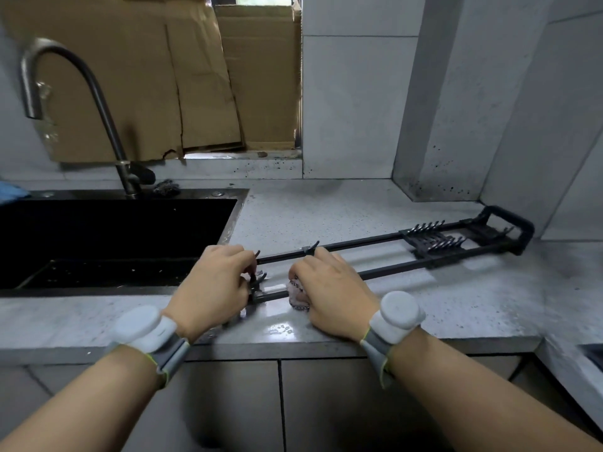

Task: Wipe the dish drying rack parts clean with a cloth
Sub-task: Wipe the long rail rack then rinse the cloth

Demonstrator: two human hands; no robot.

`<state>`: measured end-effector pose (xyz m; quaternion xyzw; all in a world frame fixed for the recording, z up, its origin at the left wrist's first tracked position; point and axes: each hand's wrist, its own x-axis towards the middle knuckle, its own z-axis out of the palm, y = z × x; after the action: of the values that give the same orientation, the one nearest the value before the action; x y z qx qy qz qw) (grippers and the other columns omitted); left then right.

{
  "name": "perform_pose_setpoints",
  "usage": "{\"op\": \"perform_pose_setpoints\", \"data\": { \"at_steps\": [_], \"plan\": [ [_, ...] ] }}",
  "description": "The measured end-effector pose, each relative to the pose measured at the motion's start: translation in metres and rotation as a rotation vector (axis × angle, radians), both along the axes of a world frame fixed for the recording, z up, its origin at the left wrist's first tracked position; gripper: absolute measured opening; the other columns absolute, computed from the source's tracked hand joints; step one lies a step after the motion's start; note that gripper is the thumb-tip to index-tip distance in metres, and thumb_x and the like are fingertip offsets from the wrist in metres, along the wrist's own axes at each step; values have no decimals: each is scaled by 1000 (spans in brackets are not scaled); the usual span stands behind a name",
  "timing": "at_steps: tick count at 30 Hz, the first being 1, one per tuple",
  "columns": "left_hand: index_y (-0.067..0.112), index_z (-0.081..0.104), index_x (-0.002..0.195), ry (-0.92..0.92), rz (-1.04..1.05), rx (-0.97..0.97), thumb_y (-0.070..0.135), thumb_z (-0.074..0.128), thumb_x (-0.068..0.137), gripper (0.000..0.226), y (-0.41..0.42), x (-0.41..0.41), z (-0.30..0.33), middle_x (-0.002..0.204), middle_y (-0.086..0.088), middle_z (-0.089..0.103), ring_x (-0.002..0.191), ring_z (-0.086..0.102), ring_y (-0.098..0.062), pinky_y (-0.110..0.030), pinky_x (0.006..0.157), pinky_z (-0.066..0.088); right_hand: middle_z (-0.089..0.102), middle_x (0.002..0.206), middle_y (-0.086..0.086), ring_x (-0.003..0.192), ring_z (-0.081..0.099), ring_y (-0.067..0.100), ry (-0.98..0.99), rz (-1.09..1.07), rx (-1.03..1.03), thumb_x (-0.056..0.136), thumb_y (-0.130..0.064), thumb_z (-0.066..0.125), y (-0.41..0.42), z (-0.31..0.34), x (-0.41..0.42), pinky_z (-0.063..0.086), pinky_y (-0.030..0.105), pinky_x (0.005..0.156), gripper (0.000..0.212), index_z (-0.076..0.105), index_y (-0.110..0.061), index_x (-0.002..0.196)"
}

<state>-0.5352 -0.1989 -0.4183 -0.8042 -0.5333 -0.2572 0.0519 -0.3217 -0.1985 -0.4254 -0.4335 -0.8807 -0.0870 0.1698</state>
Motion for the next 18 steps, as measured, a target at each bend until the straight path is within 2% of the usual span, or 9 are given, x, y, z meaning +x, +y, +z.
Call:
{"op": "perform_pose_setpoints", "data": {
  "at_steps": [4,9,14,18],
  "plan": [
    [17,64,77,-9,-15,28,11,42,67,24,-11,-10,-1,73,7,55,74,52,-21,-36,82,42,57,105,0,98,38,18,-50,13,-30,82,-13,54,3,7,-12,32,32,84,25,52,-18,106],
    [20,62,66,-112,59,142,25,36,69,26,-26,-33,-4,64,12,49,67,44,-12,-21,68,33,58,98,1,93,41,20,-131,151,87,76,-8,55,14,9,-32,32,34,78,30,55,-16,104],
    [21,57,66,-180,91,135,28,37,71,22,-24,-32,-4,66,13,47,65,38,-7,-29,72,35,58,101,0,94,39,20,-183,229,61,71,-8,52,39,22,-34,15,30,72,38,55,-15,109],
    [20,59,72,-200,60,95,32,39,73,23,-19,0,-4,72,11,51,71,46,-14,-36,77,39,60,103,-7,91,36,15,-88,223,-21,75,1,51,64,30,-1,25,31,75,44,60,-21,112]
  ]
}}
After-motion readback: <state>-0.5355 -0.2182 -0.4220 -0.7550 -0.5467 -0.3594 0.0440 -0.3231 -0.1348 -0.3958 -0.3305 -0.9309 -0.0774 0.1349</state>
